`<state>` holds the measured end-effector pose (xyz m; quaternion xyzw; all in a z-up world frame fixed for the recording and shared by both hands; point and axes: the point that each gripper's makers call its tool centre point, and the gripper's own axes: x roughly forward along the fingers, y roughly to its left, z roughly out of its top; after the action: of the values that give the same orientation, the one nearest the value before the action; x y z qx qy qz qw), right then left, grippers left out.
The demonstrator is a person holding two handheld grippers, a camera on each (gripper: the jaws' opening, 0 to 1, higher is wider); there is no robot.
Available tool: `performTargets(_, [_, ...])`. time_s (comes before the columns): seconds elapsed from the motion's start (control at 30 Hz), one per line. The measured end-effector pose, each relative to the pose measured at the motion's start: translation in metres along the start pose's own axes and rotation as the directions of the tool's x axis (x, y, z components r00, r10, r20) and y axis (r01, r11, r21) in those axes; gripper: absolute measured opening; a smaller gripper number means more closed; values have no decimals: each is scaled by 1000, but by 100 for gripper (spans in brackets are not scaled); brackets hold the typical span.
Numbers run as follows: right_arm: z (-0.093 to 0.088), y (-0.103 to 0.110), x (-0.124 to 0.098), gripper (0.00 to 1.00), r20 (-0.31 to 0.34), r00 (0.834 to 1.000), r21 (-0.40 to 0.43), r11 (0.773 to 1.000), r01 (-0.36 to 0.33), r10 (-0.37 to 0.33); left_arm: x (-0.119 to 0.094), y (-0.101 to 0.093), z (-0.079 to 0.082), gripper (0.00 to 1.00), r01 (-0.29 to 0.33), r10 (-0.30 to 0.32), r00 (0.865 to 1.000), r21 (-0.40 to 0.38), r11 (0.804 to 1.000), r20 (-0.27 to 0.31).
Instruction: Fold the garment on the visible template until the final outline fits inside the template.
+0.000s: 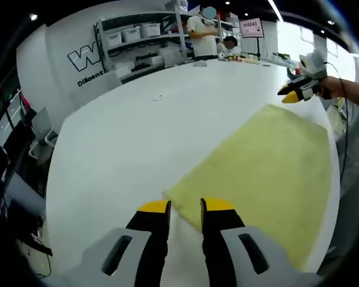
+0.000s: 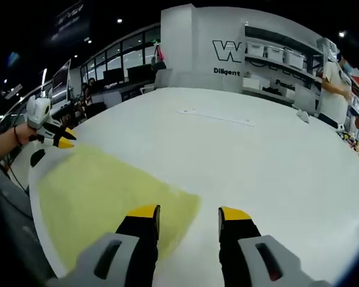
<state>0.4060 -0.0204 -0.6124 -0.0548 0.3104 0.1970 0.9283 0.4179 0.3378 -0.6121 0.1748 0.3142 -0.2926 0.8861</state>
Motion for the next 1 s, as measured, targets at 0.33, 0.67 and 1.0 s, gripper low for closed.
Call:
performTargets(0.33, [-18,11,-13,34,-36,999,2,1000,-24,24,-16,-11,-14,18,21,-21,1000,-63,998,-6])
performTargets(0.67, [-31,24,-26,37,-44,997,17,998,-62,62,-33,-30,-40,20,72,-77,997,-151,986,-29])
performTargets(1.0, [-50,38,-38,35,-68,989,18,992,-127,128,-48,-50,-52,20,103,-111,994,-206,973,-25])
